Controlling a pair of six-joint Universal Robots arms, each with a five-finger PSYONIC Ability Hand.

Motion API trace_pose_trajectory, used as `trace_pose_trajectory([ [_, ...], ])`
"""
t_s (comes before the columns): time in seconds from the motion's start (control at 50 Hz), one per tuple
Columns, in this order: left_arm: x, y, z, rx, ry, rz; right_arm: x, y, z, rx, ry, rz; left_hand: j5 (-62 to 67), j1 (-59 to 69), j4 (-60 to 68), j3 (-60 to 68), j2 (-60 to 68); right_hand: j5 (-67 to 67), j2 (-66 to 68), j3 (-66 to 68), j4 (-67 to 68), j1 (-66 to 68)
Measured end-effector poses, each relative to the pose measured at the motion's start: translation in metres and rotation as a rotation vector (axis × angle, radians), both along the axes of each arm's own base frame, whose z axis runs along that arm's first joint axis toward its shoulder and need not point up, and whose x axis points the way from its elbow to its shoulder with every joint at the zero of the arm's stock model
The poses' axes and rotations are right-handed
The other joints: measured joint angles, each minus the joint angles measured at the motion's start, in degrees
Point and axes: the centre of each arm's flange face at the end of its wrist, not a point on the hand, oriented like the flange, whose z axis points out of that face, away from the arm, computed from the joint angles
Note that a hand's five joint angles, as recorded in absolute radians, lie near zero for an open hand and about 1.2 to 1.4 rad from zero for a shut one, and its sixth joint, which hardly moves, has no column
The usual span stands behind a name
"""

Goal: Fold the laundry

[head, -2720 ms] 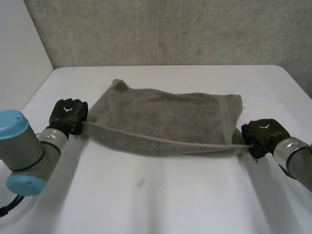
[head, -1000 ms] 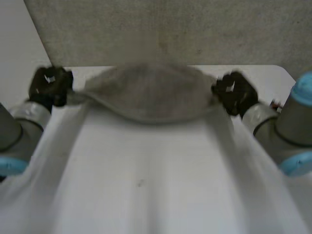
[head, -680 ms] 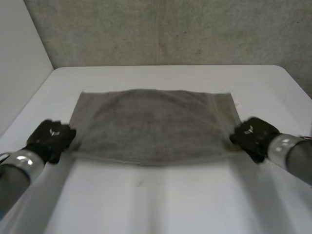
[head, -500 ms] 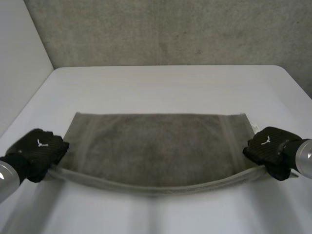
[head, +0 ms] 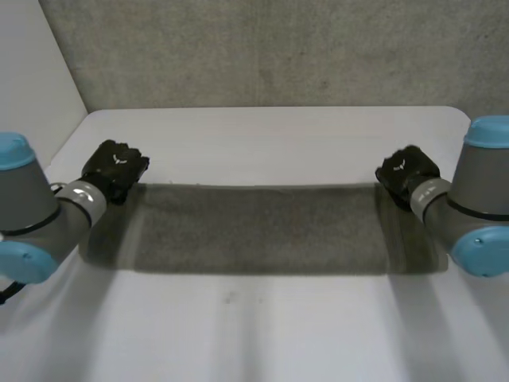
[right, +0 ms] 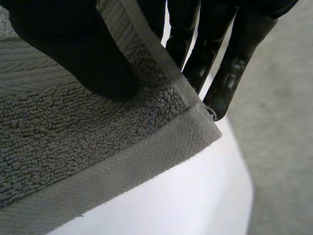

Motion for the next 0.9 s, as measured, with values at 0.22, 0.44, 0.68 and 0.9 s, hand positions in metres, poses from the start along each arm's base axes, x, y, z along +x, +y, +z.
trace_pose_trajectory([
  [0.22, -0.014, -0.028, -0.01, -0.078, 0.001, 0.033, 0.019, -0.029, -0.017, -0.107, -0.023, 0.028, -21.5, -24.3, -21.9, -21.7, -22.0, -40.2, -43.0, -42.7, -42.1, -36.0],
  [0.44, -0.021, -0.014, 0.004, -0.098, 0.016, 0.015, 0.013, -0.015, 0.019, -0.11, -0.137, -0.015, -57.1, -57.2, -59.2, -59.1, -59.2, -53.2, -54.7, -55.8, -55.2, -43.3],
  [0.68, -0.013, 0.026, 0.043, -0.12, 0.073, 0.016, -0.013, 0.042, 0.046, 0.092, -0.26, -0.084, -57.6, -58.1, -60.1, -60.1, -60.2, -53.2, -54.6, -55.8, -55.2, -43.3],
  [0.9, -0.005, 0.043, 0.048, 0.021, 0.368, 0.068, -0.055, 0.063, 0.01, 0.362, -0.314, -0.126, -57.7, -58.1, -60.2, -60.1, -60.2, -46.8, -48.1, -47.8, -48.4, -38.5],
])
